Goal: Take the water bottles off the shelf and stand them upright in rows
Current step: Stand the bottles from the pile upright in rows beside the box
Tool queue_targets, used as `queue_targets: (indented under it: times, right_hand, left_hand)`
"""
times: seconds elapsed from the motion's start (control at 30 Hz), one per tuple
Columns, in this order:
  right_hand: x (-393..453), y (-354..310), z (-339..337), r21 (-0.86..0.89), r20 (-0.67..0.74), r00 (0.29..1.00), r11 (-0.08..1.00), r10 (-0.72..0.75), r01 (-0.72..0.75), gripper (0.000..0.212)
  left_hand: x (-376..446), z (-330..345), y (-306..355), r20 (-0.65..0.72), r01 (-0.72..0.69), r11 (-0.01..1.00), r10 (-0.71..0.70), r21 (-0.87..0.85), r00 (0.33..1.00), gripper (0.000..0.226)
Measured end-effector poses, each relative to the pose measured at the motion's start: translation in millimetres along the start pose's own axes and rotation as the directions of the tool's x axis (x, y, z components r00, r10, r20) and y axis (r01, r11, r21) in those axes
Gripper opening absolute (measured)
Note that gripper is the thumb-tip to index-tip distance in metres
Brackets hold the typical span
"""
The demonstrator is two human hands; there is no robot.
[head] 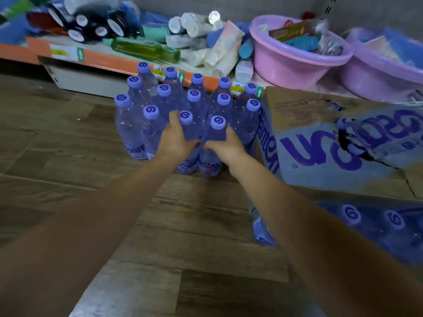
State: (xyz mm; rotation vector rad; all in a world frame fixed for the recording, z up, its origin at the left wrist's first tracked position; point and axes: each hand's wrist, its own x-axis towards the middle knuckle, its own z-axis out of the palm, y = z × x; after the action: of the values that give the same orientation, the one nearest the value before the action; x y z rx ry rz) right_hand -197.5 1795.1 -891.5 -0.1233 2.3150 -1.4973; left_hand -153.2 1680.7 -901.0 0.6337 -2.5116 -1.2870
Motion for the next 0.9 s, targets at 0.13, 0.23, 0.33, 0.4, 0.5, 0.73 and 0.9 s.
queue_targets:
  times: [0.13,0.23,0.33,0.4,0.5,0.73,0.9]
  right_hand:
    - [6.4,9.6,-1.7,-0.058,-0.008,1.0,0.998,-0.021,0.02,0.066]
    - [-2.6,21.0,-3.6,-0.239,-0.04,0.98,0.954,-0.193,0.178,0.06]
    - [-20.0,29.8,-4.9,-0.345,-0.028,0.963,0.907,-0.266,0.241,0.063]
    - [-38.9,35.4,-4.9,-0.352,-0.029,0.952,0.894,-0.306,0.277,0.063]
    - [-71.6,43.2,-1.6,-0.382,0.067,0.946,0.868,-0.318,0.318,0.06]
    - [-188.8,78.0,-56.0,-0.264,0.212,0.96,0.935,-0.182,0.236,0.053]
    - [-252.5,118.4,-134.9,-0.328,0.198,0.973,0.927,-0.121,0.182,0.036]
  left_hand:
    - [5.9,-7.0,-9.2,0.036,-0.035,0.993,0.031,0.109,0.999,0.064]
    - [5.2,-10.3,-15.9,0.122,-0.078,0.99,0.063,0.116,0.99,0.064]
    - [-9.4,-17.3,-20.4,0.154,-0.048,0.999,0.045,0.022,0.987,0.066]
    - [-20.5,-24.0,-21.6,0.162,-0.071,0.996,0.062,0.051,0.985,0.064]
    - [-43.6,-36.1,-23.4,0.172,-0.079,0.986,0.053,0.148,0.984,0.061]
    - [-143.3,-49.1,-26.1,0.292,-0.011,0.991,-0.029,0.133,0.956,0.064]
    - [-202.7,-24.5,2.2,0.421,-0.054,0.992,0.0,0.116,0.907,0.046]
